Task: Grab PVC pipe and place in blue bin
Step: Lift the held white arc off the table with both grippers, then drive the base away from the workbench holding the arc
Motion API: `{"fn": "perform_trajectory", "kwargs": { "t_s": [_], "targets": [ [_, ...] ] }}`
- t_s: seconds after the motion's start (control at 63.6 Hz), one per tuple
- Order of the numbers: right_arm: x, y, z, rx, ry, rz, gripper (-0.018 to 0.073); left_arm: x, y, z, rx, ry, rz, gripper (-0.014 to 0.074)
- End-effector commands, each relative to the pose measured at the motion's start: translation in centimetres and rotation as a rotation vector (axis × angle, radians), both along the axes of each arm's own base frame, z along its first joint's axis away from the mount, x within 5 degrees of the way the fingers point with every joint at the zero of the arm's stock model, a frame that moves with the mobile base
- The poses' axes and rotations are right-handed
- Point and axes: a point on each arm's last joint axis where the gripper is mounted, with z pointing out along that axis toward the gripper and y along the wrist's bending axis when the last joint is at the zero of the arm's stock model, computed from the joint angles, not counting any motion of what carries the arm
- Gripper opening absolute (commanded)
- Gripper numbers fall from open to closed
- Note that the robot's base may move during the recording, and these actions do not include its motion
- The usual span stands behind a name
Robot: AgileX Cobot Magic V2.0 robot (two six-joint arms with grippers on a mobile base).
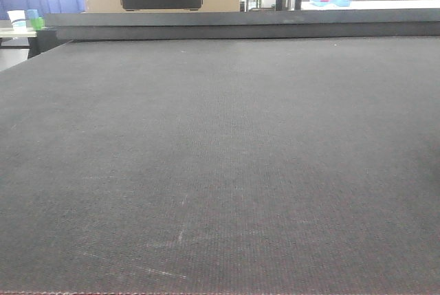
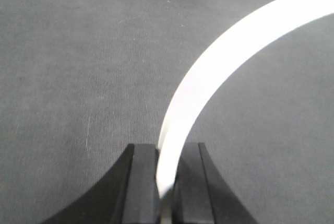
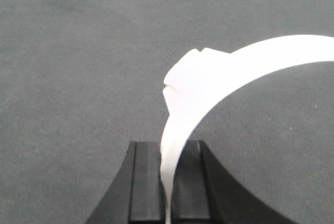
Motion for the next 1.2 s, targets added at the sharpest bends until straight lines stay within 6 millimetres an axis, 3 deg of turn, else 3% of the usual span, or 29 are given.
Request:
{"fn": "perform_trajectory", "kwargs": {
  "t_s": [0.0,0.22,0.378,1.18],
  "targets": [
    [-1.6,-0.2,0.3,-0.013,-0.120,0.000,-0.0168,-1.5,0.2,0.3,-0.034,-0.065,-0.003,-0.0111],
    [-4.6,-0.5,2.0,0.003,-0.316,-0.002,-0.0168,-4.3,0.7,2.3,-0.062,-0.236,-0.002,-0.0111],
    [-5.8,-0.6,3.1,0.013,-0.440,-0.003,-0.0168,-5.0,0.9,3.5,-0.087,-0.360,0.002,-0.0111],
    [-5.8,-0.6,3.1,0.013,-0.445,-0.003,-0.0168,-5.1,0.9,3.6,-0.089,-0.371,0.002,-0.0111]
  ]
}}
